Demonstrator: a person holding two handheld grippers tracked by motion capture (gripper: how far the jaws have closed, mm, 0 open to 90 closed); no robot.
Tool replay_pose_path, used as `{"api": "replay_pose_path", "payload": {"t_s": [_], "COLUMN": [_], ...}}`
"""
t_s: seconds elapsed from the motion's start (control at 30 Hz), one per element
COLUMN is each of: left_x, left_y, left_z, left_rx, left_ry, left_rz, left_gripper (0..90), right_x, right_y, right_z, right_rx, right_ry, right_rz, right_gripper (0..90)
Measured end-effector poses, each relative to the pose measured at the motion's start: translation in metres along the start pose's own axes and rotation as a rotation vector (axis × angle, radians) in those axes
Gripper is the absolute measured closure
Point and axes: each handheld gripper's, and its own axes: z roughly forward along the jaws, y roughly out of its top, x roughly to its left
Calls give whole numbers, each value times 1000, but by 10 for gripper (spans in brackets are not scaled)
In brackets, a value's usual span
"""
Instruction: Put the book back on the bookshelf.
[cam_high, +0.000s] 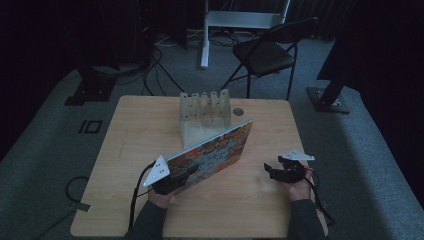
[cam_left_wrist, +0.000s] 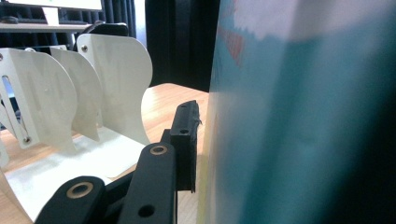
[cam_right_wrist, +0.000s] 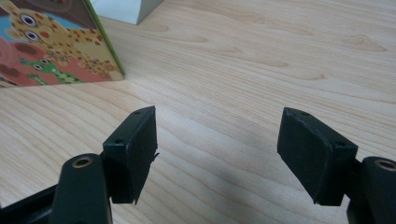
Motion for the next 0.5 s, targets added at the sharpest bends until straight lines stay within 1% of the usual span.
{"api": "replay_pose_path", "payload": {"t_s": [0.03,0.2,0.27,0.37,0.5], "left_x": [0,0,0,1,2], "left_y": [-2,-4,-4,-6,-9], "left_z": [0,1,1,1,1], "left_rx": [0,0,1,5,4], "left_ry": [-2,1,1,4,4], "left_rz": [-13,-12,-12,-27,-38], "left_gripper": [694,689,685,678,682], "right_x": [1,2,2,1,-4], "right_y": [0,-1,-2,-2,-3], "right_z": [2,4,6,8,12], "right_rx": [4,13,19,28,30], "right_ry": [-5,-22,-40,-58,-63], "right_rz": [-5,-16,-25,-36,-23], "right_gripper": [281,281,281,281,281]}}
